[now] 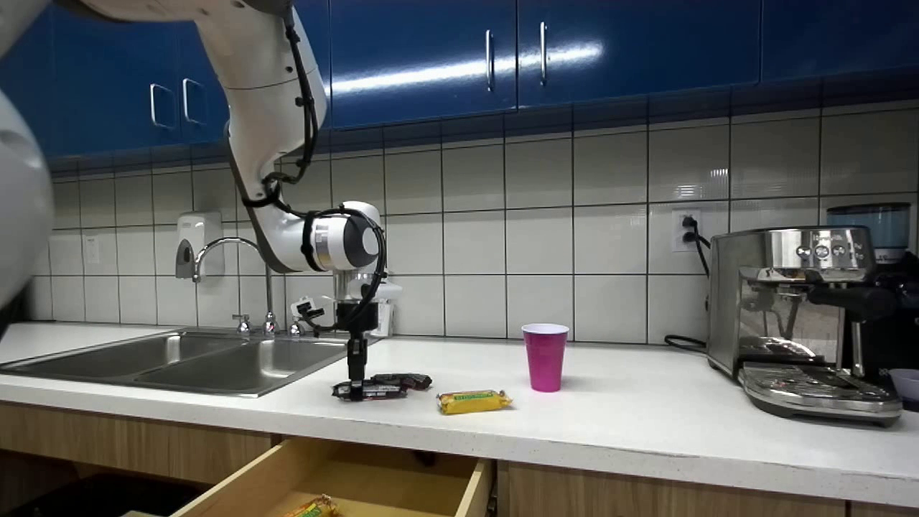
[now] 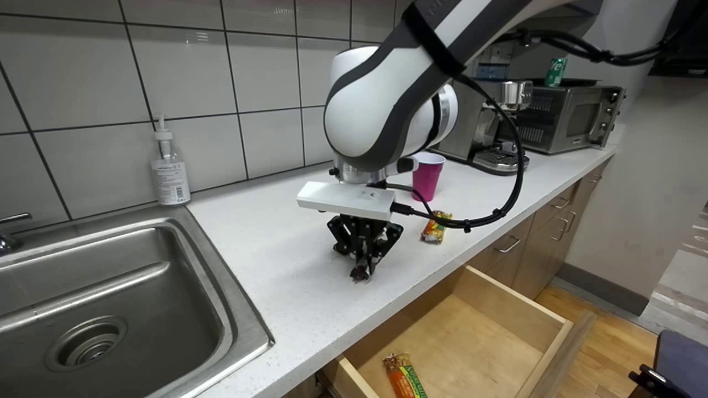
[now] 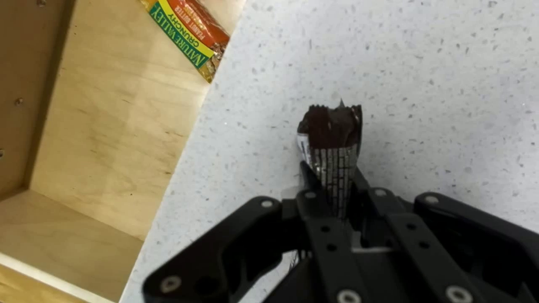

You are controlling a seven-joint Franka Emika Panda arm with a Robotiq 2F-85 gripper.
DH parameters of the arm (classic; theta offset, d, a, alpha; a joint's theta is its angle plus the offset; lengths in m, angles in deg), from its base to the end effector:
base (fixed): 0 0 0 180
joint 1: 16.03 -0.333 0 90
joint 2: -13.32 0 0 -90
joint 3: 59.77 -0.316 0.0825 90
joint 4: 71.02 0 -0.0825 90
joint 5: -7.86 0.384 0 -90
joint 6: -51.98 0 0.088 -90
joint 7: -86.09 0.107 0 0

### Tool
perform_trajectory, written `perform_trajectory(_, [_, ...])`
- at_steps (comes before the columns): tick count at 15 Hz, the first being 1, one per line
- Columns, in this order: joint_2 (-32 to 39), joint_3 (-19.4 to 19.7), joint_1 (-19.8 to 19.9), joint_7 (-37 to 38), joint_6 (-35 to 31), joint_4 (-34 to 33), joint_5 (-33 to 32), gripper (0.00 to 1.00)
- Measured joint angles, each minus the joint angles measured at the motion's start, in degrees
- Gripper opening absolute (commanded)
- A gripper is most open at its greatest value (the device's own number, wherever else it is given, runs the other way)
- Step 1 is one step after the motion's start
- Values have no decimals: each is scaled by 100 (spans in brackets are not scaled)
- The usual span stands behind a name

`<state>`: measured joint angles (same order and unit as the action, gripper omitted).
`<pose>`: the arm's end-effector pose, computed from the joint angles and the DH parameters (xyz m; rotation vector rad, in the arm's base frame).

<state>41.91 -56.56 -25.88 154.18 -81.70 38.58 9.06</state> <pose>0.6162 0.0735 0.2266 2.6432 -1.5876 -0.0837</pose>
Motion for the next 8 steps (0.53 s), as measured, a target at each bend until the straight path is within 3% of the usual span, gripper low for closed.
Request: perform_trajectory(8, [-376, -5, -82, 0, -56, 129, -25, 4])
